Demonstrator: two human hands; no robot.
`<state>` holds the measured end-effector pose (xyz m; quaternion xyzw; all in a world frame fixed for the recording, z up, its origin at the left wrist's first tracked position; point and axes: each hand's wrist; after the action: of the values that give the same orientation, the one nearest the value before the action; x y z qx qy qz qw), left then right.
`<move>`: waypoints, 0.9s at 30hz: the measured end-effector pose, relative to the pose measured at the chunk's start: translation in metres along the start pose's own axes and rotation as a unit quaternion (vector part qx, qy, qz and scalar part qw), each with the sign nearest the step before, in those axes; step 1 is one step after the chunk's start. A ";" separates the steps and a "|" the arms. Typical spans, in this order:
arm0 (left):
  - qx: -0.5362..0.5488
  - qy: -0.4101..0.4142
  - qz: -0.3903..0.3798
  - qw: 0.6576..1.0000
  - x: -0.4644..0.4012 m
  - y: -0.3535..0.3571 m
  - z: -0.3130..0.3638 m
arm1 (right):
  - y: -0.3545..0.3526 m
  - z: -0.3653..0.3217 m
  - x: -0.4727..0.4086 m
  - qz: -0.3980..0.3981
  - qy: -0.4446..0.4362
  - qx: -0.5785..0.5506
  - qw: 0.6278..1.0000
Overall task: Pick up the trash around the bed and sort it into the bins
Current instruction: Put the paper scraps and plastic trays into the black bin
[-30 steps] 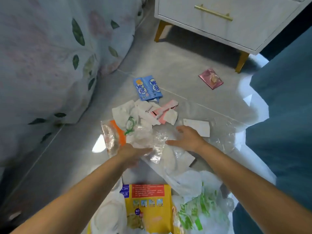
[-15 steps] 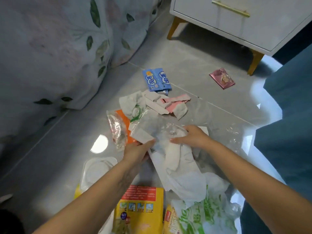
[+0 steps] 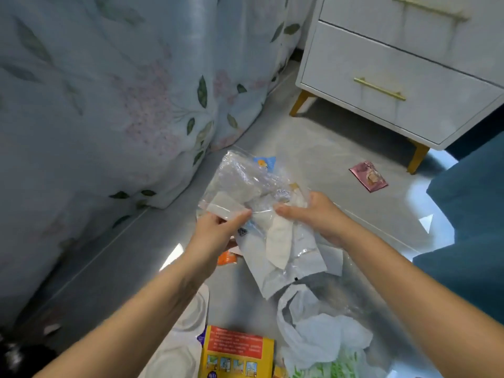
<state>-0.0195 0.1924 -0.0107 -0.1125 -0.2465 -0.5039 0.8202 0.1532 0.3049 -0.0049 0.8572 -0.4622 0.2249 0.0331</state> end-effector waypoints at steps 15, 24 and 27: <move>0.040 0.108 0.193 0.975 0.113 -0.146 0.146 | 0.150 -0.187 0.005 -0.187 -0.088 -0.028 0.978; 0.151 0.089 0.361 0.916 0.255 -0.284 0.115 | 0.336 -0.232 0.079 -0.380 -0.120 0.048 0.916; 0.209 0.086 0.417 0.880 0.293 -0.314 0.092 | 0.389 -0.227 0.108 -0.432 -0.105 0.047 0.894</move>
<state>-0.2144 -0.1397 0.1994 0.0134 -0.2047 -0.0599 0.9769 -0.1910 0.0590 0.1849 0.9916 -0.0356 0.1187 0.0384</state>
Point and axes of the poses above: each hand's wrist, its own x-axis away from the middle knuckle, its own y-axis out of the palm, z = x × y, and after that the axes turned 2 degrees about z, right-handed
